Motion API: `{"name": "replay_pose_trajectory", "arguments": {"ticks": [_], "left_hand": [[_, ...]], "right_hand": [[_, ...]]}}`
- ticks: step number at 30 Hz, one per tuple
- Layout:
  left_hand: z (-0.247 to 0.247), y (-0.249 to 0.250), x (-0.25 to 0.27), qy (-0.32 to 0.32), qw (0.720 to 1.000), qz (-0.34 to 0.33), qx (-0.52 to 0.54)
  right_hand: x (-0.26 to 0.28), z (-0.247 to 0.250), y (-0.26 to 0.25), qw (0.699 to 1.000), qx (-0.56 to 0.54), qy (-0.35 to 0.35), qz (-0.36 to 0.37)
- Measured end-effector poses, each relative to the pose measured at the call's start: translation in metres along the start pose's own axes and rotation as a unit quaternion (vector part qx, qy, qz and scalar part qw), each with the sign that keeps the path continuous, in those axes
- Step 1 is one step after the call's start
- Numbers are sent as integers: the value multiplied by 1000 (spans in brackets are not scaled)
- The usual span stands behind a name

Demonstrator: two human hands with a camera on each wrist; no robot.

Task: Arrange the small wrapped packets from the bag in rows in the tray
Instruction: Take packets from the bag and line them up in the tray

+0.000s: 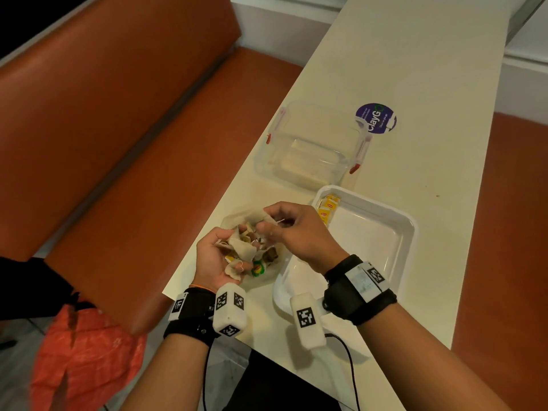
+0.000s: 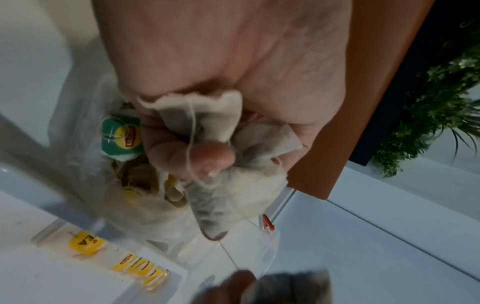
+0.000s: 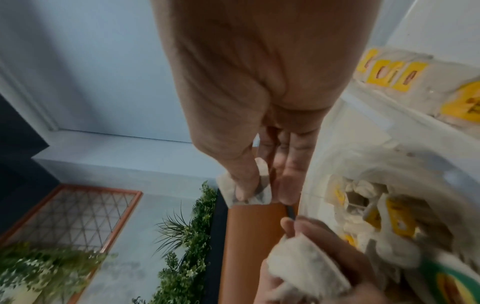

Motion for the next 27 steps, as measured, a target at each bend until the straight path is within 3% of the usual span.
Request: {"name": "replay_pose_trajectory", "arguments": {"ticks": [3,10,13,17,20,23,27], "left_hand": [[1,-5,2,0,999,38,-3],[-47,-28,21,-145,968,133,-153],[-55,-34,27,-127,969,111,-181],[-56,-42,31,-84,972,76,-207],[-49,-48,31,-52,970,74,-225],[-51,-50,37,-36,958,43,-280],[-52,-49,44,-27,935,4,-354]], "right_hand": [[3,16,-14,999,8,16,38],[25,32,-54,968,121,-12,221],[37,34,-59,943,200,-32,264],[52,40,-54,941,222,-40,252],[64,45,-48,965,136,-44,221],[70,49,-34,985,45,-50,160],[74,52,-13,991,60,-38,115]]}}
Point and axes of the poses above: each hand's wrist, its own x-axis away from the middle knuckle, its own z-axis out of the back of the hand, y = z × x, the point moved 9 cm from there along -x, towards the middle knuckle, and after that the axes turned 10 degrees about z, right-handed, at the moved point
